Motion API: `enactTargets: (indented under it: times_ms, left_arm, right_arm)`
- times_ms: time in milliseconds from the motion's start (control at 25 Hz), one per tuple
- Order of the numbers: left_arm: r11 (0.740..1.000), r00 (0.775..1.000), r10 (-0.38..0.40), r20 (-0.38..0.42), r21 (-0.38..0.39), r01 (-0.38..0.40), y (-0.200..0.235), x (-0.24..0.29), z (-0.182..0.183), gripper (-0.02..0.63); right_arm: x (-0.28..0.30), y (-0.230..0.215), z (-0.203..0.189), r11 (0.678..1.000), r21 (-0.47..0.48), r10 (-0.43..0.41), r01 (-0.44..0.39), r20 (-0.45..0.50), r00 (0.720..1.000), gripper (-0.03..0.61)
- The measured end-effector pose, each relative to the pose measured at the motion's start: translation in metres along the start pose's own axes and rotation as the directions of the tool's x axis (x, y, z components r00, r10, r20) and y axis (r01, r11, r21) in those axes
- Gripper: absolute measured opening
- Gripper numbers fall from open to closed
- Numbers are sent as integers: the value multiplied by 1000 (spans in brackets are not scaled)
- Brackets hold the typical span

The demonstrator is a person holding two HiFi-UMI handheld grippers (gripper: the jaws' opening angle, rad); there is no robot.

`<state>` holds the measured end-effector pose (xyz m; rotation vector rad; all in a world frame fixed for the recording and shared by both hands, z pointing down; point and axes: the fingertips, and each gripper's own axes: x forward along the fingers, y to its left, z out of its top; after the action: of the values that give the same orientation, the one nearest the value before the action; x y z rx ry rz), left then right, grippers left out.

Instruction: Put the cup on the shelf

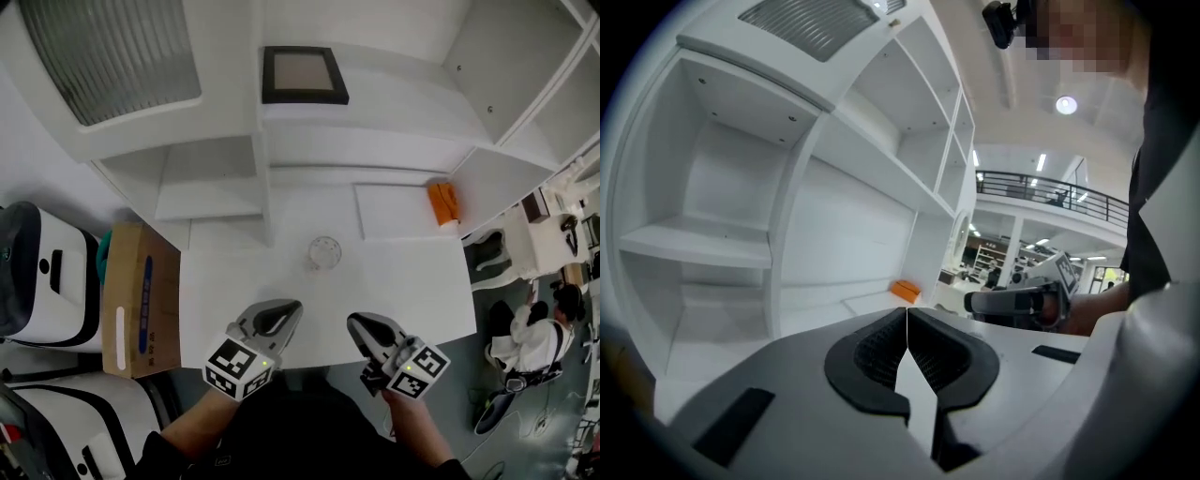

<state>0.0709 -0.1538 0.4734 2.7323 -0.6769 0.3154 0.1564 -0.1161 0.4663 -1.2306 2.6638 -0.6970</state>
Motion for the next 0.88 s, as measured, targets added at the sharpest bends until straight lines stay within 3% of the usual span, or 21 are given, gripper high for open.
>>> enactTargets:
  times_ms: [320, 560, 880]
  left_arm:
    - [999, 999, 49, -19, -12, -49, 28, 24, -17, 14]
    - [997, 998, 61, -29, -44, -62, 44, 33, -50, 14]
    - [995, 996, 70, -59, -69, -74, 62, 46, -81, 14]
  right_arm:
    - [36, -48, -22, 998, 35, 61, -60, -46, 997, 17]
    - [56, -66, -46, 992, -77, 93, -101, -95, 991, 17]
    - [72, -98, -86, 993, -77, 74, -87, -163, 984, 18]
